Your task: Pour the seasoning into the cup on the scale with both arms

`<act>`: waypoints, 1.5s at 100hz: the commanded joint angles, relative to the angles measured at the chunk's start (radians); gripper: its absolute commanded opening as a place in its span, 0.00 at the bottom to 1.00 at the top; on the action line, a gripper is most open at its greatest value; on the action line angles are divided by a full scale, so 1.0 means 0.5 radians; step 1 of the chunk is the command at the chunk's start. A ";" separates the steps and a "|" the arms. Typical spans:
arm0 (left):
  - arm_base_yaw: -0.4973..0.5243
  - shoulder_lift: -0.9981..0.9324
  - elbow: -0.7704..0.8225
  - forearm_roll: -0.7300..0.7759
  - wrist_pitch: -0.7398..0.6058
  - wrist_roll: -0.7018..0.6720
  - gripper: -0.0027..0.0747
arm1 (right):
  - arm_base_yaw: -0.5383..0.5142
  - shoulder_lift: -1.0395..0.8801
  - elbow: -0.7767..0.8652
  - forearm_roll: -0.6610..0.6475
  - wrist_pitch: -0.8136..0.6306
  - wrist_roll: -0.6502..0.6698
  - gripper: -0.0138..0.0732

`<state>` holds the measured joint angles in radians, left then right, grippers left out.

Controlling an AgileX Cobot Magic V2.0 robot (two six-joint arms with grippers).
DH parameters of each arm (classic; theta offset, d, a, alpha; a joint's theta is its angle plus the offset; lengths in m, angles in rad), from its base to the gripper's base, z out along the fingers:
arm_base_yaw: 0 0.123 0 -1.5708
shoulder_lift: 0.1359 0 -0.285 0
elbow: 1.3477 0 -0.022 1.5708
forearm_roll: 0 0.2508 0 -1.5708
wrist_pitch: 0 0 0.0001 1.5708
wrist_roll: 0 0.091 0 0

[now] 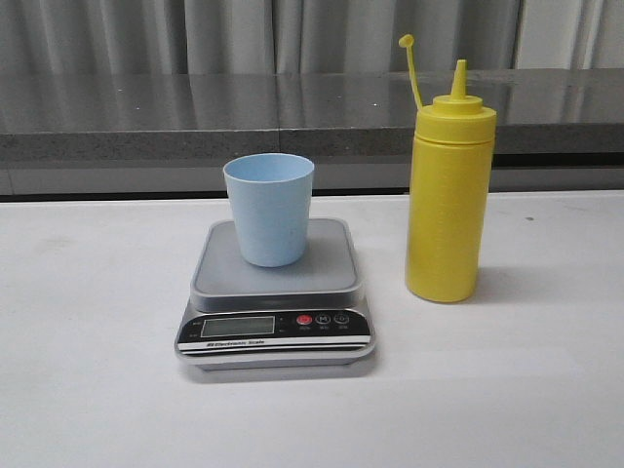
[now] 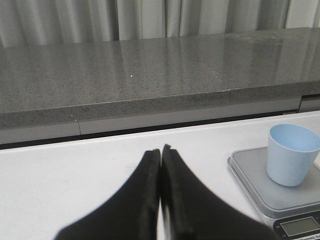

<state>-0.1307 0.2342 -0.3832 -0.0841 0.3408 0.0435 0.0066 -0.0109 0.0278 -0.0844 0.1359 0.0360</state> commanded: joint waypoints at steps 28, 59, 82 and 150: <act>0.003 0.016 -0.049 -0.007 -0.159 -0.007 0.01 | -0.010 -0.032 0.001 -0.015 -0.172 -0.026 0.02; 0.003 0.016 -0.049 -0.007 -0.159 -0.007 0.01 | -0.010 -0.032 0.001 -0.015 -0.172 -0.026 0.02; 0.003 0.016 -0.049 -0.007 -0.159 -0.007 0.01 | -0.010 -0.032 0.001 -0.015 -0.172 -0.026 0.02; 0.003 -0.217 0.509 0.290 -0.682 -0.007 0.01 | -0.010 -0.032 0.001 -0.015 -0.172 -0.026 0.02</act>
<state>-0.1307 0.1539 -0.1437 0.0437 0.1154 0.0435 0.0066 -0.0109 0.0278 -0.0844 0.1343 0.0360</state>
